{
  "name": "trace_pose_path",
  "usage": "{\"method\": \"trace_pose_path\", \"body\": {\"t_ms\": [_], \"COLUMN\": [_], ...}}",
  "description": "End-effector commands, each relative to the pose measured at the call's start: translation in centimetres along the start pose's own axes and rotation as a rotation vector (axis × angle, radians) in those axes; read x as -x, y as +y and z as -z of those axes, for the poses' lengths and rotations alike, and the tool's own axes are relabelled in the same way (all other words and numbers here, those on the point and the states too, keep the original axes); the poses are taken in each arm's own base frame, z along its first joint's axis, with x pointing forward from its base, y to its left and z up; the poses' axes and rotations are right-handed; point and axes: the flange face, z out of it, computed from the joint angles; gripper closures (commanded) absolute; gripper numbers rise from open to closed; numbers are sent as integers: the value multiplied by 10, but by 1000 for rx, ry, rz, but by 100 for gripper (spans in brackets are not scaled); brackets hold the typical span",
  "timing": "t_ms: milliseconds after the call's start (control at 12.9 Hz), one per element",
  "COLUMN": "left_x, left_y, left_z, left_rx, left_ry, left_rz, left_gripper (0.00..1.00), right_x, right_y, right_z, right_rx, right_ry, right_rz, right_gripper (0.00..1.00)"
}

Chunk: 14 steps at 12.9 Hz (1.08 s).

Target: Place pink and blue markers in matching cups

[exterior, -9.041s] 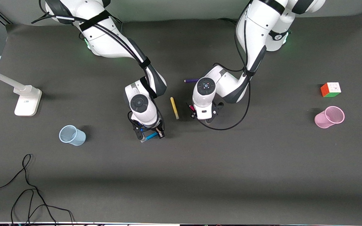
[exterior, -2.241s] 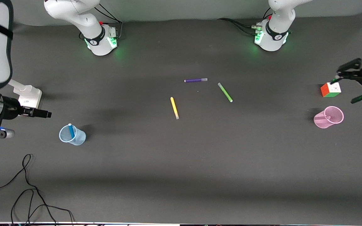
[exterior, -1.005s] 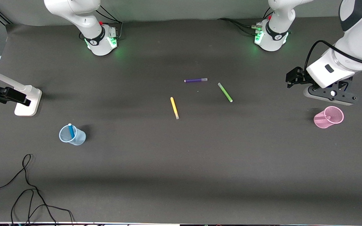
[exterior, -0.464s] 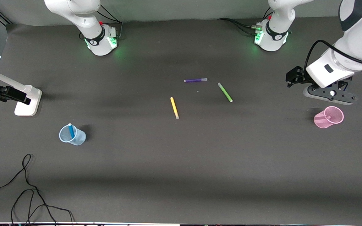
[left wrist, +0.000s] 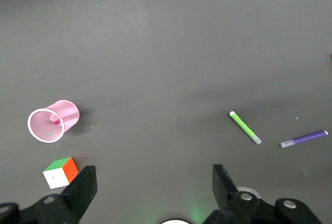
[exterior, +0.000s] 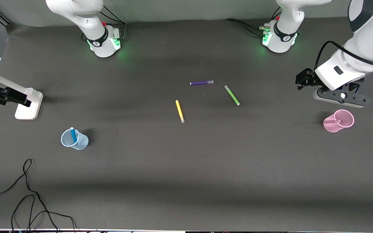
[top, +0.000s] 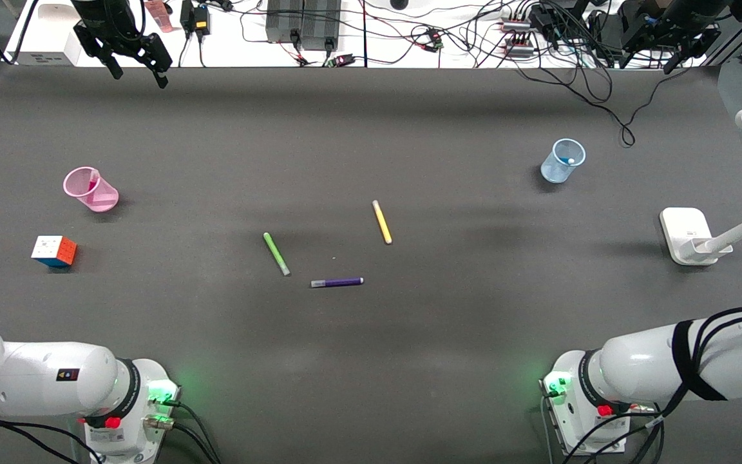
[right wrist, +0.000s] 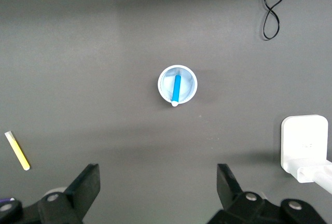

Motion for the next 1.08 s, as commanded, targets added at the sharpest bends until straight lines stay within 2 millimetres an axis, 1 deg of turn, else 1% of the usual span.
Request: {"method": "trace_pose_path", "body": {"t_ms": [0,155,232,309,386,464,541,850,1005], "left_x": [2,3,4,5,3,6,9,7,7], "left_y": [-7,-12,-13,-19,-21,-21,-20,-20,-21], "left_z": [6,3,1,1,-3,-11,-13,-14,-14], "left_rx": [-5,-4,-3,-2,0,-1,-3,-2,-2], "left_ry": [-6,-16,-27,-30,-33,-48,-52,-47,-47], "left_rz": [3,-30,-34,-23,-20,-18,-18,-19,-16], "left_gripper": [1,1,1,1,1,1,1,1,1], "right_x": [11,11,11,11,11,10,10,10,10], "right_y": [3,2,1,1,1,1,0,-8,-7], "right_z": [6,6,6,6,6,6,5,4,4], "right_rx": [19,21,21,21,21,21,23,53,52], "right_ry": [-3,-5,-4,-3,-3,-5,-5,-9,-9], "right_rz": [59,65,65,64,64,64,64,88,86], "right_gripper": [0,0,0,0,0,0,0,0,0]}}
